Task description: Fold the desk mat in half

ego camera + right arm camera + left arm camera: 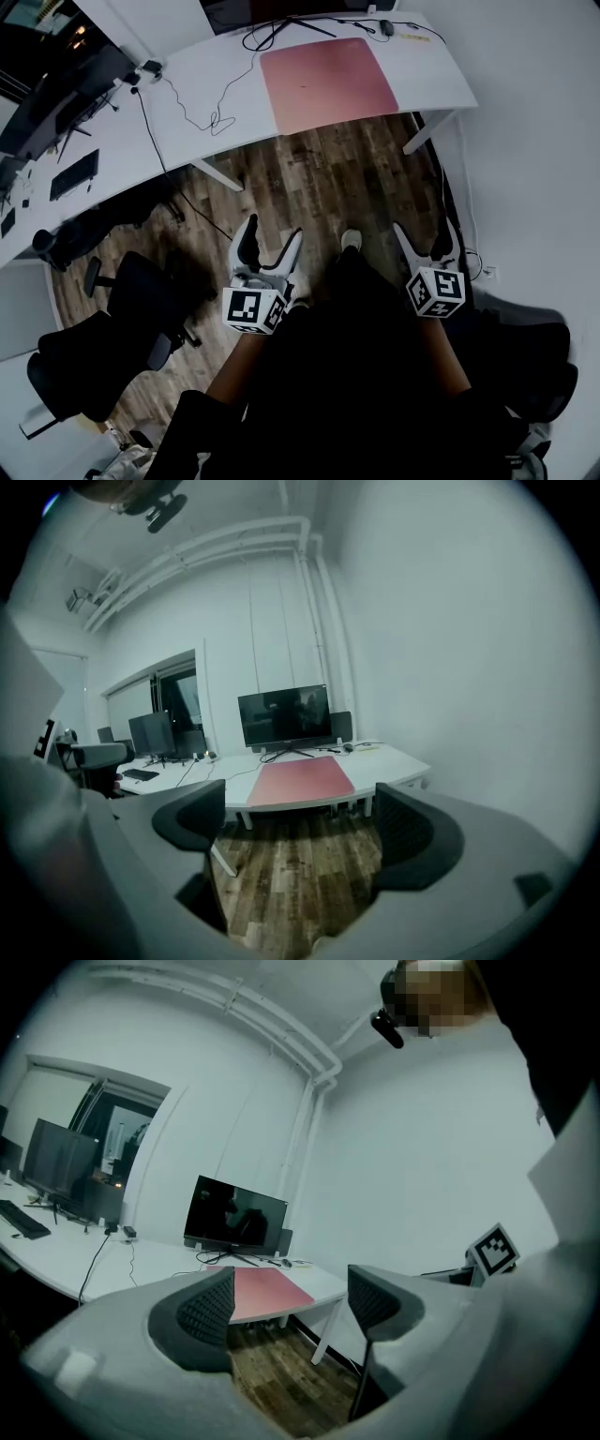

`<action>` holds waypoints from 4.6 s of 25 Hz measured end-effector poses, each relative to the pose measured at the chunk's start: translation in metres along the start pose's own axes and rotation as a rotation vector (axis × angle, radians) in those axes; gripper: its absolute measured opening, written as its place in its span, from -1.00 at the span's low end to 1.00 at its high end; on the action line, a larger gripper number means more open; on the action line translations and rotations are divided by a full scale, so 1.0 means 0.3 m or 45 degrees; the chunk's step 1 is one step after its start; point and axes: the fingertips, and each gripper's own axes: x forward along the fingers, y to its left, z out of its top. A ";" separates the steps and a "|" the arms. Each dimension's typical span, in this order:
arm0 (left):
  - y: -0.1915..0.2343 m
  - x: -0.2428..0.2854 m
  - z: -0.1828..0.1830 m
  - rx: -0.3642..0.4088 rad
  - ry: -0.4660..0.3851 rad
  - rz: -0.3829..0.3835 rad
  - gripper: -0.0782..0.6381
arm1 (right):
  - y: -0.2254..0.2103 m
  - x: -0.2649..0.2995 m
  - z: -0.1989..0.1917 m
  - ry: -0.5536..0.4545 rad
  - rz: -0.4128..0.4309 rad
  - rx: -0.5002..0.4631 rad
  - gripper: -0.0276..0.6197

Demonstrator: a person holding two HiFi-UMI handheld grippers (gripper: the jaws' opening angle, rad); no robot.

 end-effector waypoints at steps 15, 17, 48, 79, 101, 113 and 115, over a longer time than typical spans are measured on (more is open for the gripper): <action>-0.043 0.519 0.030 -0.043 0.078 0.094 0.23 | -0.357 0.423 0.132 0.065 0.078 0.101 0.57; -0.052 0.579 0.037 -0.030 0.077 0.096 0.23 | -0.396 0.462 0.146 0.071 0.083 0.106 0.57; 0.133 0.989 0.083 -0.125 0.069 0.170 0.23 | -0.549 0.851 0.243 0.121 0.151 0.111 0.57; 0.746 1.316 -0.004 -0.321 0.209 0.117 0.23 | -0.282 1.479 0.225 0.424 0.097 0.011 0.56; 0.734 1.228 -0.636 -0.832 0.519 0.649 0.23 | -0.669 1.616 -0.273 0.845 0.126 0.228 0.55; 0.769 1.165 -0.825 -1.151 0.512 0.789 0.23 | -0.701 1.643 -0.394 0.937 0.006 0.517 0.54; 0.776 1.153 -0.845 -1.195 0.500 0.807 0.23 | -0.698 1.633 -0.405 0.955 -0.019 0.569 0.52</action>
